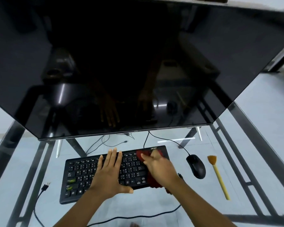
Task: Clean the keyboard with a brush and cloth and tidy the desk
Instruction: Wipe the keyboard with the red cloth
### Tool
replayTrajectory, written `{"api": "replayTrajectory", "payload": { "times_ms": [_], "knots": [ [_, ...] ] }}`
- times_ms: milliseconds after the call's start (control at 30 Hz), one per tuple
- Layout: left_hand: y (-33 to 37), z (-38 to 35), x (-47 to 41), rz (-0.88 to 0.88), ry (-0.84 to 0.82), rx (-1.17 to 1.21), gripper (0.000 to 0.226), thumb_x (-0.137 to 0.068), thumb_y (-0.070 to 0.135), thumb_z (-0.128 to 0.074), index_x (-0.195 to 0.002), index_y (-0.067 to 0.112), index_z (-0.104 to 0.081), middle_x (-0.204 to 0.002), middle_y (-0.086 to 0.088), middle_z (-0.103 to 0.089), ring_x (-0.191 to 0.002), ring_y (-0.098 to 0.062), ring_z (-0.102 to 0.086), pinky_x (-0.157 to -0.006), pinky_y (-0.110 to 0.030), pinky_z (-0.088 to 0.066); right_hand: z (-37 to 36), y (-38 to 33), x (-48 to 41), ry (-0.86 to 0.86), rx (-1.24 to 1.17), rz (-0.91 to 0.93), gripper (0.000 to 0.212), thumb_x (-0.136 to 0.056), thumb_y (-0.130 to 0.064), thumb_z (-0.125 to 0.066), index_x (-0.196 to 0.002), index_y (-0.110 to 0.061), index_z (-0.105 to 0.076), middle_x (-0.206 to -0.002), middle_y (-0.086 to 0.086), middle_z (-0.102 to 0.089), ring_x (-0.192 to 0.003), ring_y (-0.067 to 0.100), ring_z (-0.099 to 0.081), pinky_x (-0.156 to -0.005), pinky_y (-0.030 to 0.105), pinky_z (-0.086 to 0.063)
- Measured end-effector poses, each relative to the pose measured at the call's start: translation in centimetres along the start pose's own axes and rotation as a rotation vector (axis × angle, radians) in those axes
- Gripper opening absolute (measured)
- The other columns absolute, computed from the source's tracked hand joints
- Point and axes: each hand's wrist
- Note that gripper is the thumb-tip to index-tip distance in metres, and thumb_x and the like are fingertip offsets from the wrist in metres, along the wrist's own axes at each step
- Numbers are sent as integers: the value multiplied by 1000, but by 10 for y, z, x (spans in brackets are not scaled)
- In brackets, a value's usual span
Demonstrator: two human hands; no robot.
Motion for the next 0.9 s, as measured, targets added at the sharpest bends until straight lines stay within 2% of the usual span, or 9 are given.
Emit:
{"api": "replayTrajectory", "payload": {
  "times_ms": [133,200,333,433,500,633,733,800,900],
  "knots": [
    [-3,-4,-2,-13,24,-2,147,-45,103,-36,-146,15,23,-155,-7,28,-143,-24,28,-116,-48,14,12,39,-19,142,38,-380,32,-104,-28,-33,-133,-23,-45,-119,11,-48,-87,28,-66,-76,37,-57],
    [-2,-4,-2,-6,26,2,151,-38,105,-27,-149,14,18,-158,-8,23,-143,-23,27,-115,-47,14,3,19,-3,67,-22,-312,35,-104,-34,-37,-137,-27,-41,-121,9,-50,-85,25,-68,-72,36,-58],
    [0,-2,-1,-2,9,-1,147,-44,102,-34,-149,15,22,-156,-7,29,-142,-22,31,-115,-46,17,-8,-24,46,-109,-287,125,35,-92,-61,-33,-116,-44,-52,-116,-1,-64,-84,14,-67,-62,23,-53],
    [0,-1,0,-3,-1,15,147,-47,98,-43,-151,14,17,-157,-7,26,-142,-23,30,-116,-47,15,7,0,43,61,-320,-89,33,-92,-62,-47,-98,-30,-51,-94,2,-71,-70,20,-72,-58,29,-56],
    [0,0,1,-8,2,12,146,-48,98,-45,-152,14,16,-157,-7,25,-142,-23,29,-116,-47,15,6,8,45,152,-362,-211,27,-97,-54,-44,-102,-28,-50,-88,1,-69,-64,27,-71,-52,31,-57],
    [0,0,1,-5,2,11,146,-49,98,-45,-150,14,19,-157,-7,27,-142,-23,30,-115,-46,17,-17,-7,60,-27,-139,100,36,-97,-54,-39,-119,-29,-52,-91,-4,-68,-68,17,-68,-53,21,-53],
    [1,1,1,-6,-11,16,146,-49,97,-46,-150,15,20,-155,-6,30,-142,-22,31,-115,-46,17,-12,24,50,90,-157,-98,37,-97,-58,-36,-119,-33,-53,-82,-18,-54,-61,-4,-53,-53,9,-41],
    [1,2,1,0,-19,6,146,-47,98,-43,-150,16,20,-156,-6,29,-142,-22,31,-116,-46,17,1,32,46,145,-95,-262,30,-101,-45,-38,-124,-32,-51,-91,-12,-49,-58,9,-53,-58,22,-51],
    [1,2,1,12,-16,0,148,-40,99,-33,-151,16,19,-157,-7,27,-142,-22,31,-115,-46,17,-20,-1,55,16,-146,-156,34,-95,-59,-44,-102,-27,-52,-91,-6,-67,-65,19,-68,-54,31,-54]
  ]
}}
Point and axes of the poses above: each hand's wrist, its own x-axis away from the middle knuckle, its own z-axis out of the back of the hand, y = z × x
